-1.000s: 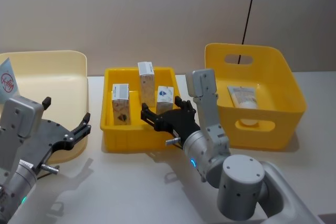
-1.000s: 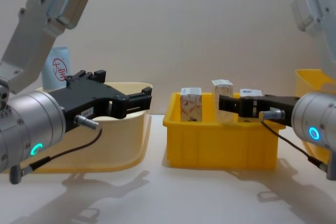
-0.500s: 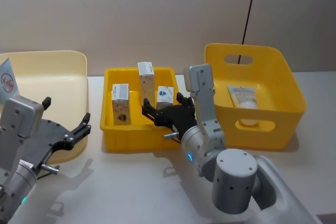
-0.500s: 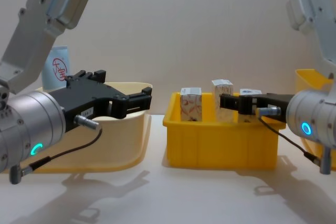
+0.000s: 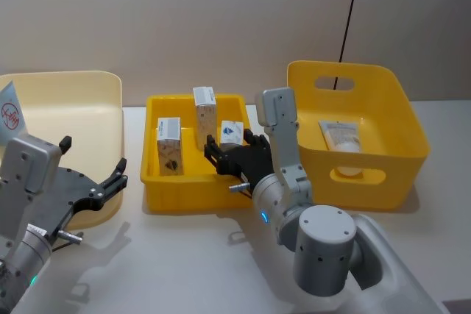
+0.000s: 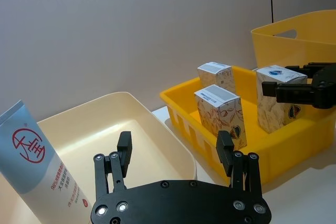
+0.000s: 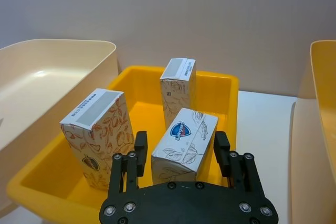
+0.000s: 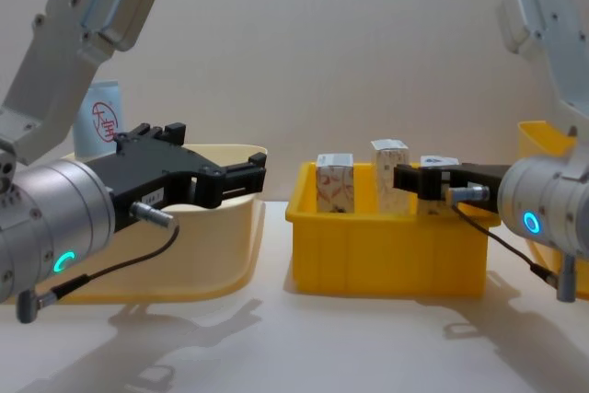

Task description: Bimanual collaborative sorting of washing and personal care products

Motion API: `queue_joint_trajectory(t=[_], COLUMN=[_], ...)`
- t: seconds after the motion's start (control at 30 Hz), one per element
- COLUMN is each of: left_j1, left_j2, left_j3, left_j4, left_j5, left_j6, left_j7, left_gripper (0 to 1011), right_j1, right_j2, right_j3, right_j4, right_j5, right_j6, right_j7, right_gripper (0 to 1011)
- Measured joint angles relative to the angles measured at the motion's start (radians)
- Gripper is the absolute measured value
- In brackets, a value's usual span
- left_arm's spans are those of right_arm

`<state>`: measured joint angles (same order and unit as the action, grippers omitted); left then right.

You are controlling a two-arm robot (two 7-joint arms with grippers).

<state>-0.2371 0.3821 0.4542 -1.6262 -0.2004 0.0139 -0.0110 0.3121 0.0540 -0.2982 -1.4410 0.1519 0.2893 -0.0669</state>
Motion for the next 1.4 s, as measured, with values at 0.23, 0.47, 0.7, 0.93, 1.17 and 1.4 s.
queue_joint_trajectory(t=[0.23, 0.47, 0.7, 0.93, 1.17, 1.4], left_j1=[0.000, 0.000, 0.000, 0.000, 0.000, 0.000], left_j2=[0.000, 0.000, 0.000, 0.000, 0.000, 0.000], left_j3=[0.000, 0.000, 0.000, 0.000, 0.000, 0.000], left_j4=[0.000, 0.000, 0.000, 0.000, 0.000, 0.000], left_j5=[0.000, 0.000, 0.000, 0.000, 0.000, 0.000], left_j6=[0.000, 0.000, 0.000, 0.000, 0.000, 0.000], left_j7=[0.000, 0.000, 0.000, 0.000, 0.000, 0.000], left_gripper=[1003, 1003, 1003, 1003, 1003, 1003], right_j1=[0.003, 0.004, 0.004, -0.001, -0.003, -0.002], right_j2=[-0.003, -0.004, -0.004, -0.002, 0.001, 0.002], right_j3=[0.001, 0.002, 0.004, 0.008, 0.019, 0.036], right_j4=[0.004, 0.006, 0.006, 0.004, -0.003, -0.013], right_j5=[-0.003, -0.005, -0.005, -0.005, -0.004, 0.005], right_j6=[0.001, 0.002, -0.005, -0.053, -0.137, -0.219], right_j7=[-0.003, -0.004, -0.001, 0.016, 0.041, 0.065], right_gripper=[591, 435, 435, 435, 435, 435])
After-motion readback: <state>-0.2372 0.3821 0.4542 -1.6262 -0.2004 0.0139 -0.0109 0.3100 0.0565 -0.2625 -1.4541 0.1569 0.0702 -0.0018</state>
